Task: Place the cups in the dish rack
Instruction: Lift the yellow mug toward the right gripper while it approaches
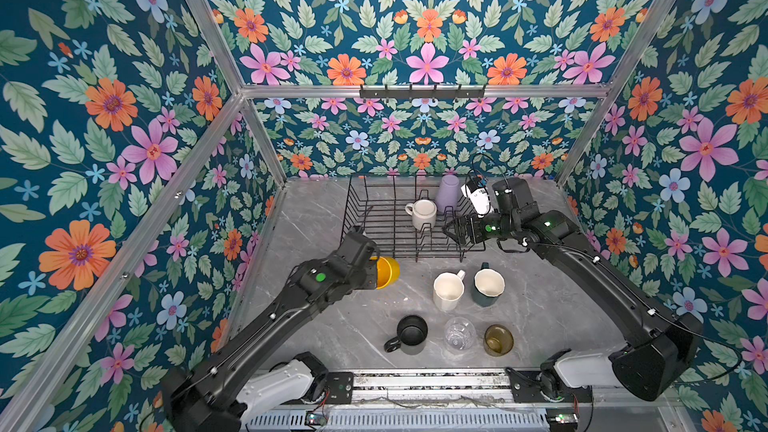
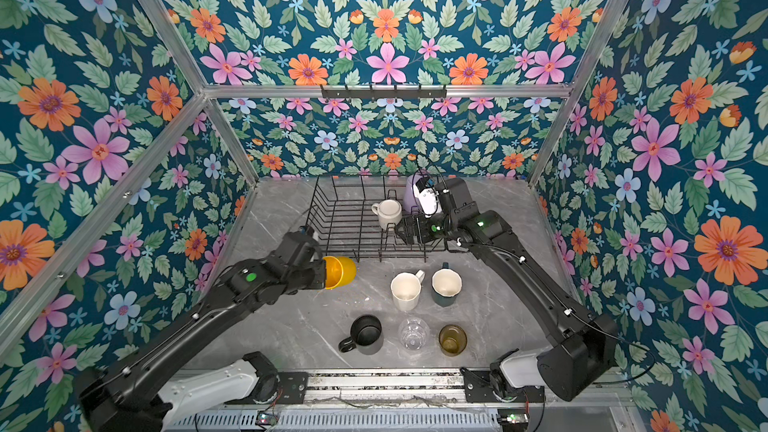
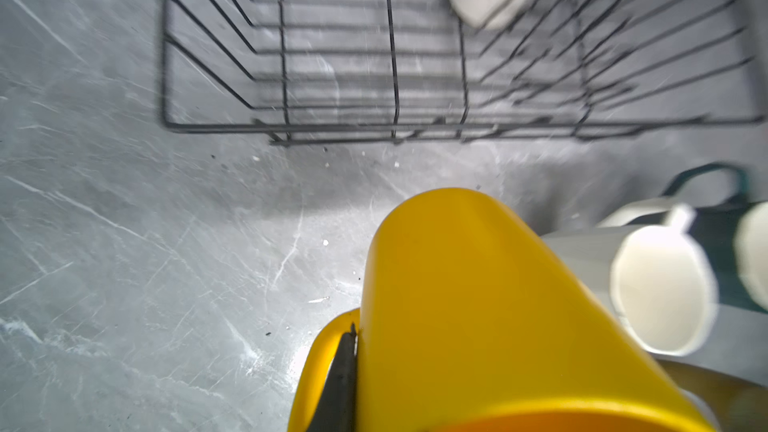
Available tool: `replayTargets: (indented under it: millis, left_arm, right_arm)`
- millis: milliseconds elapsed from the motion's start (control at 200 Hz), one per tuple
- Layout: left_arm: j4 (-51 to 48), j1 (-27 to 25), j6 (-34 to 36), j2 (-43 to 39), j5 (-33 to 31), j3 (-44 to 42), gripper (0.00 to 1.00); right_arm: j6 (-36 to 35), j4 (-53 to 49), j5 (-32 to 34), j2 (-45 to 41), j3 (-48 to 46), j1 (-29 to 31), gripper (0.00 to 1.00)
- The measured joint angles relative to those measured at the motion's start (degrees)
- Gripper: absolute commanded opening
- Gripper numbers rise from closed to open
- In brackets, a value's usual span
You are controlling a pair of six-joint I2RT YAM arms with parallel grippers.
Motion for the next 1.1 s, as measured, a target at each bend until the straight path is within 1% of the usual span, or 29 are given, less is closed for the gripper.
replayTargets:
  millis: [150,280,595,790,970,1100]
  left_arm:
    - [3.5,3.98,0.81,-8.28,5.55,-1.53,0.0]
    - [7.65,6.95,0.72,-10.71,10.84,-3.1,0.0]
    - [19.54,13.44,-2.4,-8.5,27.69,-6.56,0.0]
    - [31.01,16.0,-7.54,-7.26,38.91,-10.32,0.0]
    - [41.51,16.85,-13.27,-5.57,46.38,-13.9,0.0]
    - [47.76,17.0,-17.07,-4.09,49.94,-15.37,0.0]
  right_arm:
    - [1.99,4.0,-4.7,-0.24,-1.09,0.0,0.97]
    - [3.72,9.42,-10.05,-0.63,-3.1,0.0,0.97]
    - [8.15,25.49,-21.64,-1.84,-10.51,-0.48,0.97]
    - [10.82,35.93,-27.32,-2.19,-14.84,-0.57,0.97]
    - [12.13,45.66,-32.0,-2.4,-17.53,-0.57,0.97]
    - [12.39,51.52,-34.67,-2.32,-18.86,-0.57,0.97]
